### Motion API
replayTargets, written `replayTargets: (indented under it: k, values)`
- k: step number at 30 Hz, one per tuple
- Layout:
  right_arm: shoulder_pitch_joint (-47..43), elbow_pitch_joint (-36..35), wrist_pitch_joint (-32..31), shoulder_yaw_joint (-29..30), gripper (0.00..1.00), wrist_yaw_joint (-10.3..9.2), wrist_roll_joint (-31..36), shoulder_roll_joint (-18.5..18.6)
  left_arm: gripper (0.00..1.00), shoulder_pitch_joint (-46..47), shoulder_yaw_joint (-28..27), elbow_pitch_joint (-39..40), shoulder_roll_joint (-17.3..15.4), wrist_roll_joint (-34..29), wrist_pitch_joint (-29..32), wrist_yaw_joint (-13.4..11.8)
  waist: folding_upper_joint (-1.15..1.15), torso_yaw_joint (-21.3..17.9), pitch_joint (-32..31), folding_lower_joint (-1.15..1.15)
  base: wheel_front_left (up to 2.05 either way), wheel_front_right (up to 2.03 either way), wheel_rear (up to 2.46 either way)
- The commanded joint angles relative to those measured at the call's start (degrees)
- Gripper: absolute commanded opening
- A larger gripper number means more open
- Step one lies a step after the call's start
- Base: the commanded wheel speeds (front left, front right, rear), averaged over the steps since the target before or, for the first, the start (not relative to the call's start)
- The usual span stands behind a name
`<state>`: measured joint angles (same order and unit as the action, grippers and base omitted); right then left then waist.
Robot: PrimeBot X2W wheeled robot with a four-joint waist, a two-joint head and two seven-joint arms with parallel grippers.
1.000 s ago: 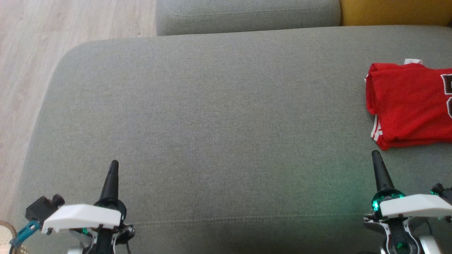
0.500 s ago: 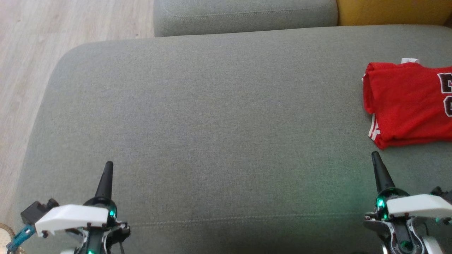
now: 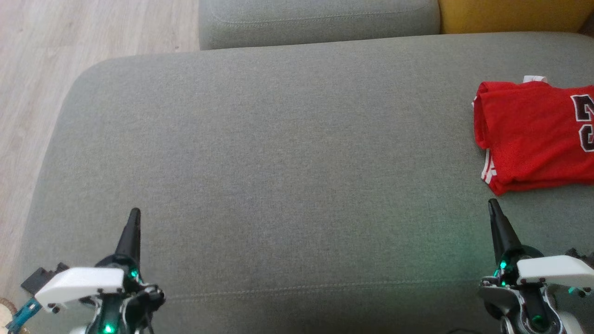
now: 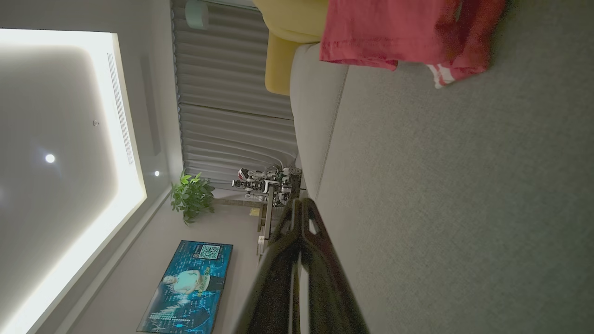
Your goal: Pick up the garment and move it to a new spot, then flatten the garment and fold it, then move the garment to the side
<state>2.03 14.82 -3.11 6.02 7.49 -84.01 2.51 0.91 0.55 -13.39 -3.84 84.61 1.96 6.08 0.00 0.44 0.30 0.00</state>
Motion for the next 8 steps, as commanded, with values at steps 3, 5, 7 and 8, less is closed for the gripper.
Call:
replayTargets:
  k: [3,5,7,8]
  values:
    - [3.52,-1.53,-0.93,-0.75,0.0,0.0,-3.13,1.15,0.0,4.06,-2.94,0.97,-1.0,3.27,0.79,0.62,0.0,-0.12,-0.03,0.0,0.0,0.0,0.0]
    - [3.63,-1.39,-1.27,-0.71,0.0,0.0,-4.4,1.15,0.0,4.27,-3.26,0.65,-0.98,4.66,1.14,0.79,0.0,-0.19,-0.05,0.0,0.0,0.0,0.0]
    - [3.75,-1.24,-1.61,-0.66,0.0,0.0,-5.67,1.15,0.0,4.49,-3.59,0.33,-0.97,6.05,1.49,0.96,0.0,-0.26,-0.07,0.0,0.0,0.0,0.0]
    - [3.81,-1.17,-1.79,-0.64,0.0,0.0,-6.3,1.15,0.0,4.6,-3.75,0.17,-0.96,6.75,1.66,1.04,0.0,-0.29,-0.08,0.0,0.0,0.0,0.0]
